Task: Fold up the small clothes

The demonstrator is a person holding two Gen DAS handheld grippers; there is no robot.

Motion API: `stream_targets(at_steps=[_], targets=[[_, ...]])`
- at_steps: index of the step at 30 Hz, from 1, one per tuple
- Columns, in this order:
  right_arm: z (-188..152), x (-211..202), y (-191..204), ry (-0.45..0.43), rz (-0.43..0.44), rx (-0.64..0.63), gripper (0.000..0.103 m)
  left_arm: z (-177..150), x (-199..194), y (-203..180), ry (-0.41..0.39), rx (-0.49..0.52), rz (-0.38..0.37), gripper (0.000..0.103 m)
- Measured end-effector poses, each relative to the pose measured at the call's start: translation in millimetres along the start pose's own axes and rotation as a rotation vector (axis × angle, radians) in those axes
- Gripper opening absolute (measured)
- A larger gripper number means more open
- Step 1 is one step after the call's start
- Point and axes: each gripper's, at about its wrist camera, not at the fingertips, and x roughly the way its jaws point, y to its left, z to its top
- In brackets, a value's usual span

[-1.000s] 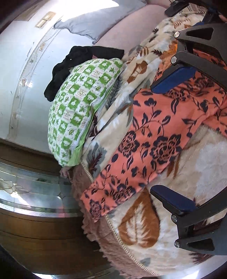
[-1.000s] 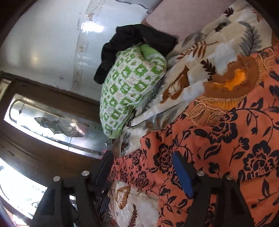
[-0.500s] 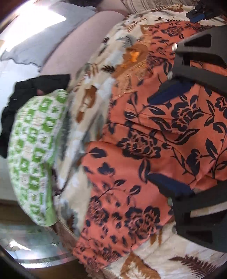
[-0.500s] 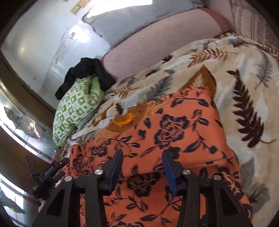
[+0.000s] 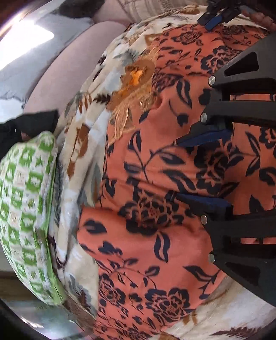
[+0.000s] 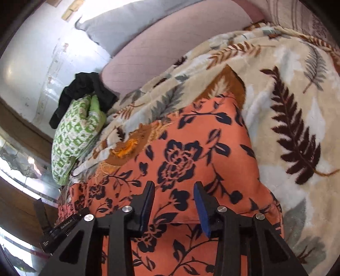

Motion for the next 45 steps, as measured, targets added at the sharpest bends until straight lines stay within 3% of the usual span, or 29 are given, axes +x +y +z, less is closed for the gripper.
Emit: stream_targets(at_steps=[2, 3, 4, 6, 8, 11, 17, 21, 23, 27, 32, 33, 34, 35, 36, 40, 41, 42, 43, 44, 45], targets=[[3, -2, -10, -0.008, 0.014, 0.055, 0.041, -3, -5, -8, -0.037, 0.044, -0.004, 0.031], [4, -4, -14, -0.019, 0.021, 0.071, 0.041, -4, -8, -11, -0.050, 0.060, -0.015, 0.015], [5, -6, -16, -0.030, 0.025, 0.082, 0.041, -5, -9, -13, -0.054, 0.070, -0.035, 0.011], [7, -7, -16, -0.042, 0.026, 0.082, 0.041, -7, -14, -16, -0.068, 0.091, -0.093, 0.010], [6, 0, -18, -0.013, 0.012, 0.085, 0.041, -8, -12, -21, -0.061, 0.109, -0.089, 0.010], [2, 25, -21, 0.102, -0.051, 0.081, 0.040, -8, -3, -26, -0.033, 0.137, -0.046, 0.010], [-2, 24, -7, 0.082, -0.115, -0.003, 0.041, -6, -5, -29, -0.027, 0.117, -0.056, 0.010], [-1, 24, -9, 0.083, -0.107, 0.010, 0.041, -9, -6, -20, -0.046, 0.088, -0.101, 0.003], [-1, 25, -10, 0.083, -0.106, 0.013, 0.041, -8, -14, -17, -0.079, 0.072, -0.124, 0.003], [-2, 23, -9, 0.076, -0.113, 0.009, 0.041, -4, -34, -6, -0.139, 0.051, -0.103, 0.003], [-2, 24, -6, 0.073, -0.125, -0.007, 0.041, -3, -36, 12, -0.108, 0.004, -0.146, 0.003], [-3, 24, -5, 0.072, -0.127, -0.008, 0.041, -2, -33, 12, -0.090, -0.001, -0.159, 0.009], [-3, 24, -4, 0.071, -0.129, -0.009, 0.041, -2, -29, 12, -0.058, -0.011, -0.177, 0.030], [-3, 24, -4, 0.070, -0.130, -0.009, 0.041, -2, -24, 11, -0.021, -0.021, -0.195, 0.044], [-3, 24, -5, 0.069, -0.130, -0.010, 0.041, -4, -20, 10, -0.001, -0.021, -0.200, 0.070], [-2, 25, -5, 0.071, -0.126, -0.012, 0.041, -8, -8, 1, 0.006, 0.023, -0.154, 0.072], [-2, 25, -6, 0.072, -0.126, -0.011, 0.041, -8, -8, 1, -0.009, 0.025, -0.157, 0.070], [-1, 25, -6, 0.074, -0.125, -0.012, 0.041, -8, -8, 3, -0.016, 0.018, -0.152, 0.050], [-1, 25, -6, 0.074, -0.126, -0.015, 0.041, -8, -6, 5, -0.010, 0.010, -0.151, 0.015], [-1, 25, -5, 0.075, -0.127, -0.018, 0.041, -8, -3, 7, -0.001, -0.002, -0.166, 0.002], [-1, 25, -5, 0.075, -0.128, -0.020, 0.041, -8, -1, 10, 0.000, -0.015, -0.174, 0.001]])
